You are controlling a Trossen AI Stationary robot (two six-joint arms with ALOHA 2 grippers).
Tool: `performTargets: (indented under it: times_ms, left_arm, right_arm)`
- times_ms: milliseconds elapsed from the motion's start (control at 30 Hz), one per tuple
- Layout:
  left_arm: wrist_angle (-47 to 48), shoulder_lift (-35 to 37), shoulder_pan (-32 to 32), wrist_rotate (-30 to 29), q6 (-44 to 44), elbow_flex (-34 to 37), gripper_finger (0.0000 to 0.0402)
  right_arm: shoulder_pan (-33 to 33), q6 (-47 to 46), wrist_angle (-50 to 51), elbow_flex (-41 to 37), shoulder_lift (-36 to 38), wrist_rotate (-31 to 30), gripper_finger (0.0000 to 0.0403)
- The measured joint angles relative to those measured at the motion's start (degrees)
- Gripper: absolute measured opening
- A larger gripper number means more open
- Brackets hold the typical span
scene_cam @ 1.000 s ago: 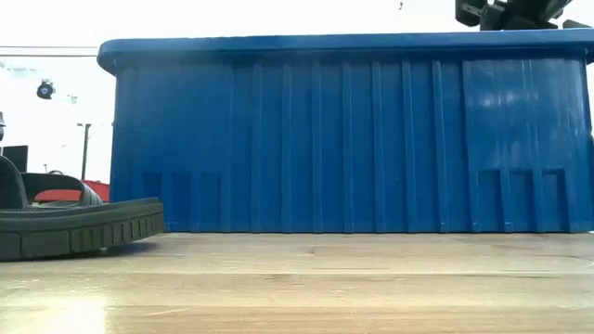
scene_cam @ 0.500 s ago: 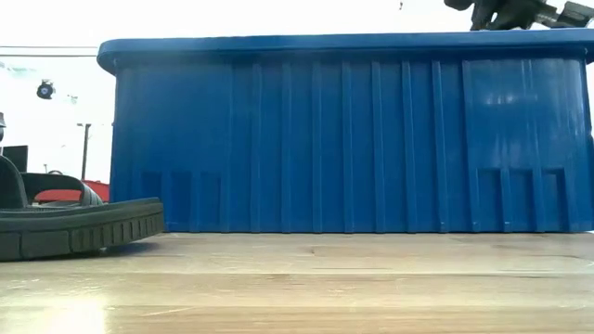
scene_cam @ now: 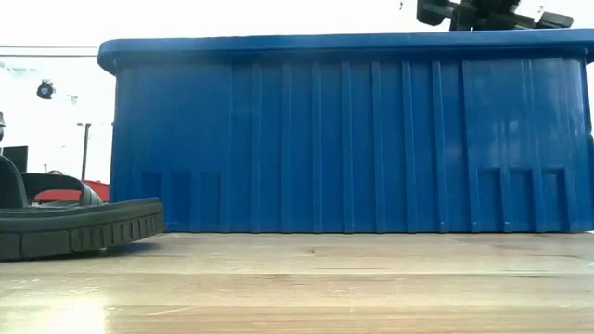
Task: Pick and place slides into bin
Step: Put the pink slide into the blue container
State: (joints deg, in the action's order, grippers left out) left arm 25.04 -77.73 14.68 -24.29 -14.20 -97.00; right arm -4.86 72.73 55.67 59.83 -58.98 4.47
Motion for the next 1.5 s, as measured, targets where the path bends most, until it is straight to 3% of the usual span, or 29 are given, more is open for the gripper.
performTargets:
  times_ms: [533,700,1200,1500]
  left_arm:
    - [3.1,0.1,0.0,0.2,0.1,0.3,0.0157]
    - [3.1,0.1,0.0,0.2,0.1,0.3,0.0157]
    - [3.0,0.1,0.0,0.2,0.1,0.7,0.0157]
    - [3.0,0.1,0.0,0.2,0.1,0.8,0.0157]
  right_arm:
    - [0.6,-1.3,4.1,0.9,-4.9,0.0,0.0011]
    - [0.6,-6.9,4.1,1.4,-4.9,0.0,0.0016]
    - [0.6,-14.3,9.8,1.4,-4.8,0.0,0.0149]
    - [1.0,-19.8,17.0,5.1,-4.8,0.0,0.0177]
